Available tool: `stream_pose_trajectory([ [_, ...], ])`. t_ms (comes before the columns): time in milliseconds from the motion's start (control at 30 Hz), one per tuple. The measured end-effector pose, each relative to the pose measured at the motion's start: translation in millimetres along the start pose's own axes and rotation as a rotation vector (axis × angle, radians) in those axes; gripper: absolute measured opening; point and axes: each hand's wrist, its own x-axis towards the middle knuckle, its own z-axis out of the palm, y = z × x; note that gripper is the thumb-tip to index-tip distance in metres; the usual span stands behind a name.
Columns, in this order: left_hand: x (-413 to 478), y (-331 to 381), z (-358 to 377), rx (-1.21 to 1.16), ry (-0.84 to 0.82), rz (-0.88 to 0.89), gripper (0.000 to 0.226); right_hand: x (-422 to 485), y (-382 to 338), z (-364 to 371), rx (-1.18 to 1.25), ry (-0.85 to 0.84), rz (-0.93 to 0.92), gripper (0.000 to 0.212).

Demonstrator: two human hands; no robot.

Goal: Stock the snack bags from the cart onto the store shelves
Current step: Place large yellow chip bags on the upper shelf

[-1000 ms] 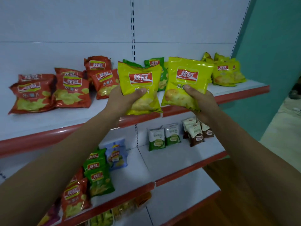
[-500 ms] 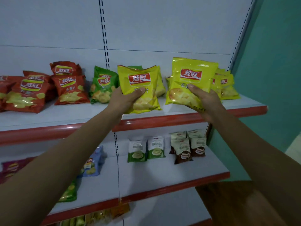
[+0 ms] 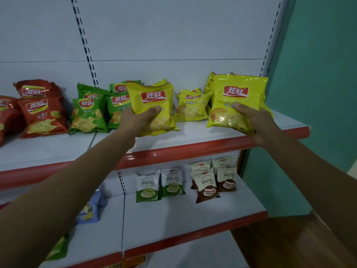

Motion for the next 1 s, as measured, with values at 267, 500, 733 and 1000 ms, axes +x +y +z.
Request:
stream_pose_trajectory([
  [267,28.6,-27.8,17.7,0.069,-0.035,0.011,0.023,39.3,29.2,46.9,-0.205,0.036,0.016,0.035],
  [500,72.9,-43.1,23.0,0.325,0.036,0.116,0.014,78.0,53.5,81.2,-0.292,0.040,-0.018,0.036],
  [733,91.1,-50.4,34.0,0.822,0.294,0.459,0.089,107.2,68.6,86.6,-0.515,0.138,-0.082,0.058],
  [1000,91.1,-58.8,42.8,1.180,0.195,0.965,0.017,101.5,66.4,85.7,-0.916,0.121,-0.669,0.093],
])
